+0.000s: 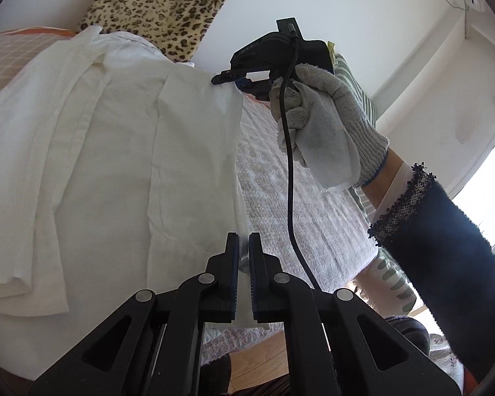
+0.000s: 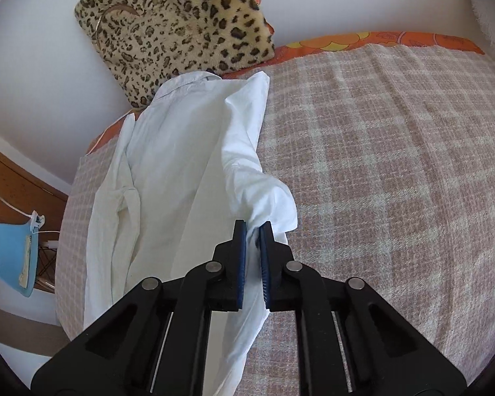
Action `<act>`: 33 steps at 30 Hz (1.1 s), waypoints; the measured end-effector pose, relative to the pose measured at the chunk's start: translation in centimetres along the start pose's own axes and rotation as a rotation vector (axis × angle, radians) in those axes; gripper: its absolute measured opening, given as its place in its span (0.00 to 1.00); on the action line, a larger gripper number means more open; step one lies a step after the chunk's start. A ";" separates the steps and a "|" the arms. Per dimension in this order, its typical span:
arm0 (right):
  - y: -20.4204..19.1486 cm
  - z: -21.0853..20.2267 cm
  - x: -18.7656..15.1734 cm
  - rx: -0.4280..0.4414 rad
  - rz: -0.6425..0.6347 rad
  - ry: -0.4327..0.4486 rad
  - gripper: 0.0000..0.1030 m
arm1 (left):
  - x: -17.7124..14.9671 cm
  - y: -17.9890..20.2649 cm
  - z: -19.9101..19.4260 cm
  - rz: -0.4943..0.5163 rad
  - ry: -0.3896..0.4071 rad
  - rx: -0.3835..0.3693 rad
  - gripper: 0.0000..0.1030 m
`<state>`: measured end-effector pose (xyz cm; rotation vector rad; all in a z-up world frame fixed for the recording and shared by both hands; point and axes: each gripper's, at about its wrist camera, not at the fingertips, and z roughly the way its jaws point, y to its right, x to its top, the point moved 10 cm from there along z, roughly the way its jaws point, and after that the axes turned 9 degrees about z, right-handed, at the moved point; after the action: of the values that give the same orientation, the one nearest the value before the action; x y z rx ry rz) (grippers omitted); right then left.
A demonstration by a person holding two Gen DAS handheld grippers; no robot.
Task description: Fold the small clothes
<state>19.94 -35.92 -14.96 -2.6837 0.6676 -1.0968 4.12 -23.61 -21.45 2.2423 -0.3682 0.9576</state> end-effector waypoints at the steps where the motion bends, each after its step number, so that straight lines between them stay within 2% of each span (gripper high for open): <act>1: -0.7 0.1 0.1 -0.012 -0.016 0.001 0.08 | -0.1 -0.4 -0.4 -0.006 0.006 0.005 0.04; 12: -9.5 3.2 -1.1 -0.067 -0.142 -0.033 0.07 | -0.6 -4.9 -4.1 -0.115 0.061 0.041 0.04; 22: -15.7 6.5 -2.7 -0.108 -0.273 -0.067 0.07 | -1.3 -7.6 -6.9 -0.108 0.093 0.122 0.04; 28: -18.5 8.8 -3.8 -0.119 -0.321 -0.096 0.07 | -2.0 -8.9 -7.4 -0.135 0.096 0.140 0.04; 33: -19.1 10.0 -4.3 -0.130 -0.324 -0.110 0.07 | -1.9 -9.8 -7.9 -0.150 0.108 0.160 0.04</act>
<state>30.73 -17.15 -18.82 -3.0144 0.3009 -0.9916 3.38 -11.04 -23.33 2.3118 -0.0759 1.0545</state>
